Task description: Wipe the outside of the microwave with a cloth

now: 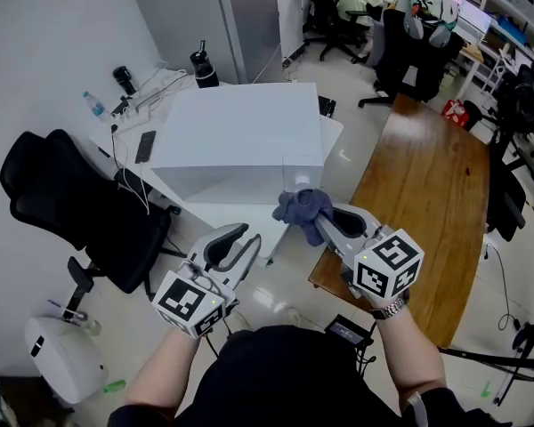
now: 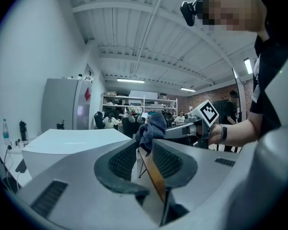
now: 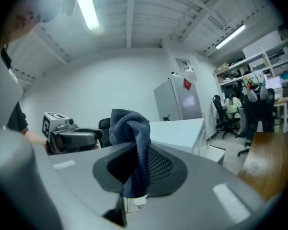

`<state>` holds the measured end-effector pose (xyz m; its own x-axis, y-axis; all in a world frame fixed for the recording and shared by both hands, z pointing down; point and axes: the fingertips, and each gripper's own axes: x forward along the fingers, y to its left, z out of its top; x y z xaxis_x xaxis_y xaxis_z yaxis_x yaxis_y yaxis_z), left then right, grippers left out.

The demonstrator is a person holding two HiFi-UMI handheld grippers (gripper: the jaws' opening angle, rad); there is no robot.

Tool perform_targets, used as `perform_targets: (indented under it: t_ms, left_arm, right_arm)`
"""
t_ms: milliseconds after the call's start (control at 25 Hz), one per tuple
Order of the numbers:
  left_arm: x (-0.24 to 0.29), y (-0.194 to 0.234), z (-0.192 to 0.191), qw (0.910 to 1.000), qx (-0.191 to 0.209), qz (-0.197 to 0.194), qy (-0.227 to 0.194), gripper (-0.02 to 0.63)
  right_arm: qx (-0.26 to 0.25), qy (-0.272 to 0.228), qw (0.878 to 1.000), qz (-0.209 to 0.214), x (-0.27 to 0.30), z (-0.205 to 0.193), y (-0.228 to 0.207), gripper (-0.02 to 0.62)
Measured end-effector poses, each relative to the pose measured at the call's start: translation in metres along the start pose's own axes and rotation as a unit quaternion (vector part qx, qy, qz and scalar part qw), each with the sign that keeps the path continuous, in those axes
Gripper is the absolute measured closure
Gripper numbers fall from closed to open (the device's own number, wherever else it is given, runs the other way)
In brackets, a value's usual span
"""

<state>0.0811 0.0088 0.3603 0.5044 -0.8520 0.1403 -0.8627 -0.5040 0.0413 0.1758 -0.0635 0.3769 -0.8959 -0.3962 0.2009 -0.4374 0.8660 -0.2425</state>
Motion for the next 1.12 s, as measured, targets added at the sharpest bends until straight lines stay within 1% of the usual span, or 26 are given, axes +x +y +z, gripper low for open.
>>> perform_targets:
  t_ms: [160,240,320,440,520,560,600,640,720,800,920,1040,1120]
  left_arm:
    - [0.006,-0.012,0.002,0.9991,-0.004,-0.042,-0.005,0.415]
    - [0.008,-0.018,0.007,0.9981,-0.006,-0.059,-0.014,0.381]
    - [0.008,-0.023,0.013,0.9965,-0.01,-0.078,-0.027,0.362]
    - [0.005,-0.032,0.024,0.9931,-0.009,-0.106,-0.049,0.354]
    - [0.002,-0.036,0.03,0.9914,-0.003,-0.117,-0.059,0.356]
    - [0.001,-0.037,0.032,0.9907,0.0,-0.121,-0.063,0.367]
    - [-0.001,-0.037,0.032,0.9903,0.0,-0.123,-0.065,0.394]
    - [-0.003,-0.037,0.032,0.9903,0.0,-0.124,-0.064,0.429]
    - [-0.007,-0.034,0.027,0.9916,-0.004,-0.119,-0.052,0.473]
    - [-0.009,-0.028,0.027,0.9929,0.004,-0.107,-0.053,0.502]
    - [-0.012,-0.018,0.026,0.9952,0.016,-0.078,-0.055,0.517]
    - [-0.019,-0.004,0.018,0.9987,0.008,-0.036,-0.034,0.52]
    - [-0.026,0.009,0.014,0.9996,0.011,-0.006,-0.026,0.52]
  right_arm:
    - [-0.019,-0.013,0.997,0.078,-0.005,0.021,0.036,0.548]
    - [-0.037,-0.018,0.992,0.117,-0.007,0.029,0.052,0.548]
    - [-0.057,-0.018,0.986,0.154,-0.007,0.032,0.067,0.548]
    - [-0.084,-0.01,0.976,0.201,-0.005,0.031,0.087,0.546]
    - [-0.095,-0.006,0.969,0.226,-0.003,0.03,0.097,0.546]
    - [-0.099,-0.005,0.967,0.236,-0.002,0.03,0.101,0.546]
    - [-0.101,-0.004,0.964,0.244,0.0,0.03,0.104,0.546]
    - [-0.104,-0.003,0.963,0.25,0.002,0.029,0.107,0.546]
    - [-0.112,0.001,0.96,0.255,0.007,0.028,0.11,0.546]
    - [-0.126,0.005,0.96,0.251,0.012,0.028,0.112,0.543]
    - [-0.148,0.007,0.961,0.235,0.021,0.027,0.113,0.526]
    - [-0.162,0.009,0.963,0.214,0.03,0.026,0.11,0.479]
    - [-0.17,0.008,0.966,0.193,0.036,0.027,0.106,0.479]
